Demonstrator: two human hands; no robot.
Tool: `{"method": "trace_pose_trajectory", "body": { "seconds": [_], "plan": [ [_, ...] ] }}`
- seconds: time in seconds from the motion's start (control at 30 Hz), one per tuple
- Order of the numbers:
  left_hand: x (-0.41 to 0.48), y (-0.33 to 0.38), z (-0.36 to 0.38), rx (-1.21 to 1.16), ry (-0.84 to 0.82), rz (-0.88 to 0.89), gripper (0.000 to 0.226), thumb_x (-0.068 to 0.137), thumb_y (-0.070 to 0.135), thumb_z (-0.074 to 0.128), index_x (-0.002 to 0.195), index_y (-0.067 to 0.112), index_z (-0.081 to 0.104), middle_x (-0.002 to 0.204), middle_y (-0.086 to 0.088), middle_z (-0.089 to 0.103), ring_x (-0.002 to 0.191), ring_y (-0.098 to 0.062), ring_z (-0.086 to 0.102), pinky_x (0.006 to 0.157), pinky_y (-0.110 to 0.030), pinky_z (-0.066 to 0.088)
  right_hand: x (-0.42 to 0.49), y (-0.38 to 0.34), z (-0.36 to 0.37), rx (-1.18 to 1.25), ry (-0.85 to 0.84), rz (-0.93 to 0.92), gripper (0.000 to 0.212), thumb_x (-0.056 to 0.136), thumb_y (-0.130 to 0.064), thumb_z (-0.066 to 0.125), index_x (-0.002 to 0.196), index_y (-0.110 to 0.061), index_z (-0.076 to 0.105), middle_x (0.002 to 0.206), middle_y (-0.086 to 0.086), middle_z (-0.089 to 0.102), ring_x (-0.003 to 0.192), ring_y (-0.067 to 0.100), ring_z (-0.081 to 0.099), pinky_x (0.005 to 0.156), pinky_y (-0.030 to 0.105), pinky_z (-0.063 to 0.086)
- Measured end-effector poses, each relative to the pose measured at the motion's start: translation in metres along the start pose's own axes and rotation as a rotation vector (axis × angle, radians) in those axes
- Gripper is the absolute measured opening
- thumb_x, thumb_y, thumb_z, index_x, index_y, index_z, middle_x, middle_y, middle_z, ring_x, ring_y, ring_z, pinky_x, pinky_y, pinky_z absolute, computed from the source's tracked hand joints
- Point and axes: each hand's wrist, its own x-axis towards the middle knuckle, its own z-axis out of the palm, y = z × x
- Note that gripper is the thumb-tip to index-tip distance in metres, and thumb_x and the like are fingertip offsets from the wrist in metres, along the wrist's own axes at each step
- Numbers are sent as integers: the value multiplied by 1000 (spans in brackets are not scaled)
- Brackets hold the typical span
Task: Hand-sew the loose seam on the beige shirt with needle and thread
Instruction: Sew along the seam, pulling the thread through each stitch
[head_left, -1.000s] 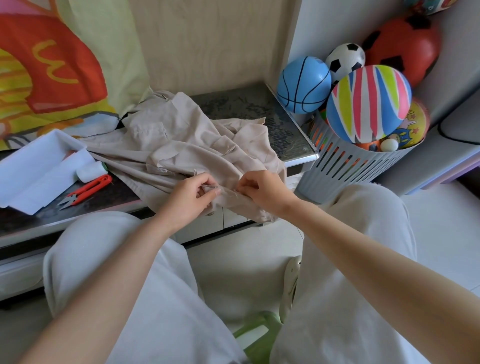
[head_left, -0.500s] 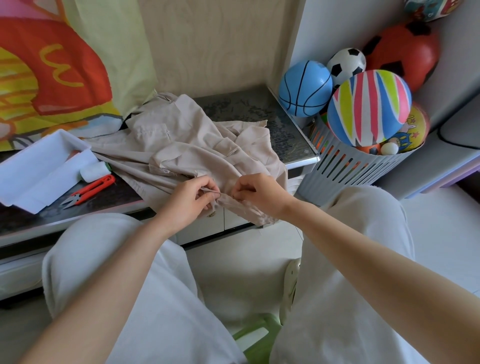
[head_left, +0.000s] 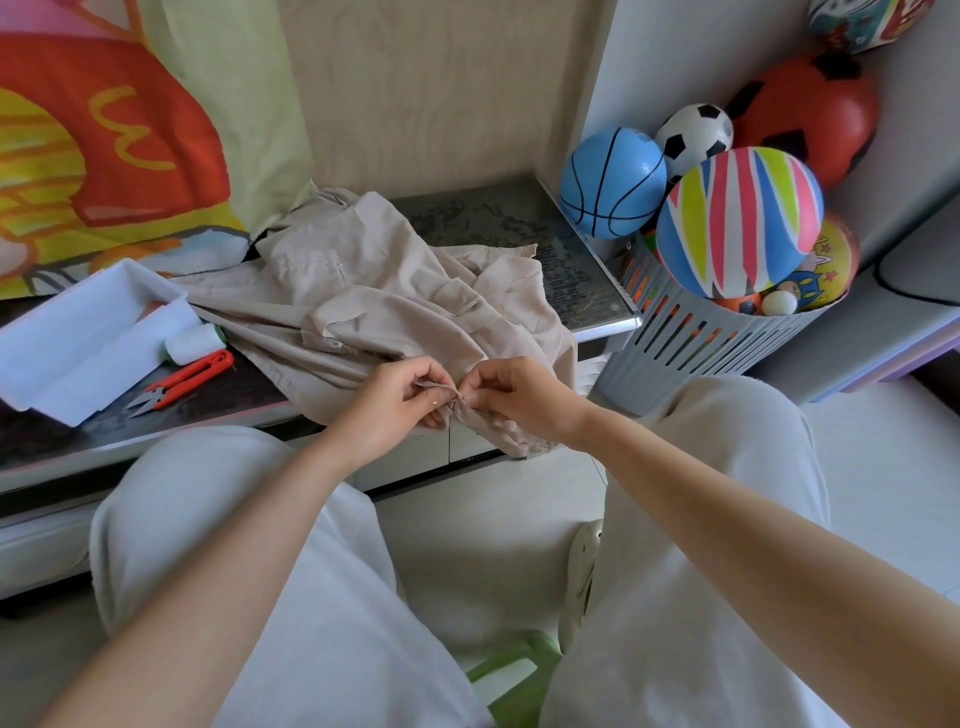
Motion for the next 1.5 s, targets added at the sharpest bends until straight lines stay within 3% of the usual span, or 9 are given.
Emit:
{"method": "trace_pose_trajectory", "body": {
  "seconds": [0.13,0.2,0.57,0.7,0.83,1.03,1.23,1.37,1.5],
  "plan": [
    [0,3,-4,-71,7,-12,13,93,3,53,87,11,61,72,-6,61,61,-7,58,63,-18,52,1,-1,0,140,24,10,25,96,-1,49,75,-13,56,48,-11,48,41,2,39,46,15,34],
    [0,5,-5,-151,15,-45,12,94,5,52,89,10,61,72,-5,60,61,-7,57,63,-17,51,1,-3,0,199,22,9,24,96,0,48,78,-12,56,48,-10,47,42,0,40,47,12,36],
    [-1,9,-2,-253,53,-123,20,97,10,47,82,16,59,63,8,57,57,-1,53,62,-14,49,7,-4,4,265,126,87,15,90,-5,60,76,-9,58,69,7,57,66,17,54,73,29,52],
    [1,9,1,-261,105,-115,21,97,6,46,80,14,56,61,6,55,54,-2,51,60,-13,48,6,-12,8,443,126,89,19,92,7,51,77,-5,55,64,5,58,51,4,59,59,14,54],
    [3,9,4,-228,149,-94,21,96,3,47,80,12,57,58,3,54,50,-2,49,56,-12,46,8,-12,13,425,155,104,17,92,4,54,78,-5,55,50,-4,62,47,4,61,54,15,54],
    [3,9,5,-254,104,-149,17,97,9,49,85,13,61,66,1,58,59,-5,54,65,-18,50,6,-14,10,408,205,86,20,95,3,48,77,-6,50,64,8,57,45,3,59,54,14,53],
    [3,9,1,-281,83,-148,16,95,11,52,81,13,60,66,2,57,58,-5,51,62,-15,48,4,-18,11,437,171,86,19,95,0,50,77,-7,51,63,5,58,47,3,59,56,15,53],
    [4,7,4,-212,73,-166,19,96,11,51,79,14,59,65,2,56,56,-3,51,61,-15,47,2,-15,12,243,211,82,17,94,-2,53,80,-13,52,70,1,61,56,6,61,63,22,54],
    [7,5,6,-155,98,-204,14,96,16,53,83,15,59,68,0,55,56,-4,52,62,-17,48,-2,-12,13,-160,343,-65,15,96,-16,52,109,-14,60,104,-10,52,94,9,55,88,24,45]
  ]
}}
